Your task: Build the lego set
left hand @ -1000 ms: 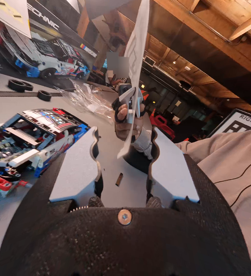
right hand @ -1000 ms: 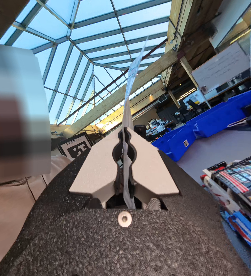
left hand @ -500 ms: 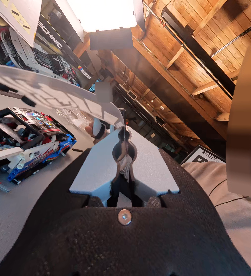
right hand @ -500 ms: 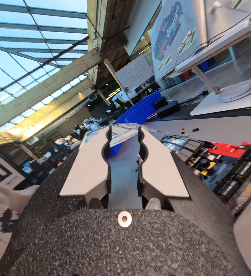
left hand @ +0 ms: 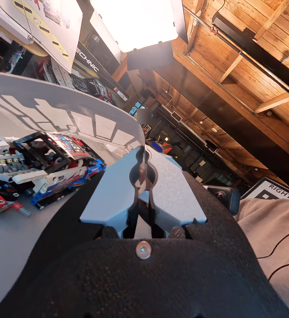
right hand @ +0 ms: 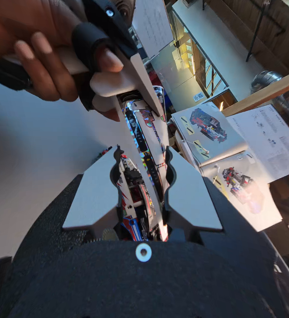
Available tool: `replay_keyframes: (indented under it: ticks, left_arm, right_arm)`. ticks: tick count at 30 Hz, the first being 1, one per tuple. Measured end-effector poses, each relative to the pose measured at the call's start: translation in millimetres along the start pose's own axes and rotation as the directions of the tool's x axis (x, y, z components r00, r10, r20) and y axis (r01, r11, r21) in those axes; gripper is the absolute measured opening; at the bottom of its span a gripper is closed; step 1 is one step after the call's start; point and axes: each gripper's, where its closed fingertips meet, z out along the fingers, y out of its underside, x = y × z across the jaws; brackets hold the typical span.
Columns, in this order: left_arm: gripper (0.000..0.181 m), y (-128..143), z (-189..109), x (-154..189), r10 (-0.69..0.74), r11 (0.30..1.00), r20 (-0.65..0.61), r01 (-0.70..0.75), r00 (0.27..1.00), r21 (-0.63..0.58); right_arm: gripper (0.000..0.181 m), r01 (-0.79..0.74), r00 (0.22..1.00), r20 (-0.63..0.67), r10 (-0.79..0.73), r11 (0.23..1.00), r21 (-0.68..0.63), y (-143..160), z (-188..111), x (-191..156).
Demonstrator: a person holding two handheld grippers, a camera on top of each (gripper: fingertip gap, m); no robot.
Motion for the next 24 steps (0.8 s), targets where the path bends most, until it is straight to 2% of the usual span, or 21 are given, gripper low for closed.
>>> replay_keyframes:
  ticks: [3,4,7,9,13,16,19,22,24]
  left_arm:
    - [0.000,3.3,0.9,-1.1,-0.023,1.000,0.018,0.023,1.000,-0.017]
    - [0.002,3.0,0.0,1.6,-0.011,1.000,0.001,0.011,1.000,-0.024]
    - [0.027,9.0,-0.3,19.8,-0.069,0.992,-0.125,0.055,0.990,-0.111]
    - [0.021,15.0,-0.3,28.4,-0.093,0.985,-0.177,0.065,0.980,-0.162]
    - [0.008,30.2,3.0,30.4,-0.049,0.975,-0.175,0.009,0.983,-0.222]
    - [0.000,39.1,4.2,36.5,-0.013,0.966,-0.207,-0.041,0.978,-0.257]
    - [0.000,37.8,5.4,37.1,0.068,0.966,-0.204,-0.116,0.977,-0.232]
    - [0.000,30.7,3.1,40.9,0.060,0.975,-0.235,-0.107,0.970,-0.194]
    - [0.016,28.6,0.8,44.7,0.026,0.978,-0.266,-0.080,0.964,-0.193]
  right_arm:
    - [0.007,0.067,0.995,-0.075,-0.065,0.998,0.021,-0.2,-4.0,10.5]
    - [0.000,0.054,0.995,-0.085,-0.052,0.998,0.025,0.5,-5.6,14.1]
    - [0.000,0.026,0.992,-0.122,-0.023,1.000,0.016,9.2,-8.7,24.4]
    - [0.000,0.030,0.989,-0.149,-0.028,0.999,0.013,13.9,-10.7,29.8]
    - [0.000,0.069,0.981,-0.181,-0.068,0.998,0.003,17.6,-11.9,32.6]
    - [0.000,0.020,0.980,-0.195,-0.025,0.999,-0.026,24.8,-9.9,36.5]
    - [0.000,0.014,0.986,-0.167,-0.011,1.000,0.016,18.2,-10.9,32.9]
    - [0.000,0.043,0.985,-0.171,-0.031,0.996,0.072,6.4,-13.6,28.3]
    - [0.000,0.050,0.982,-0.188,-0.033,0.995,0.084,3.9,-14.8,30.4]
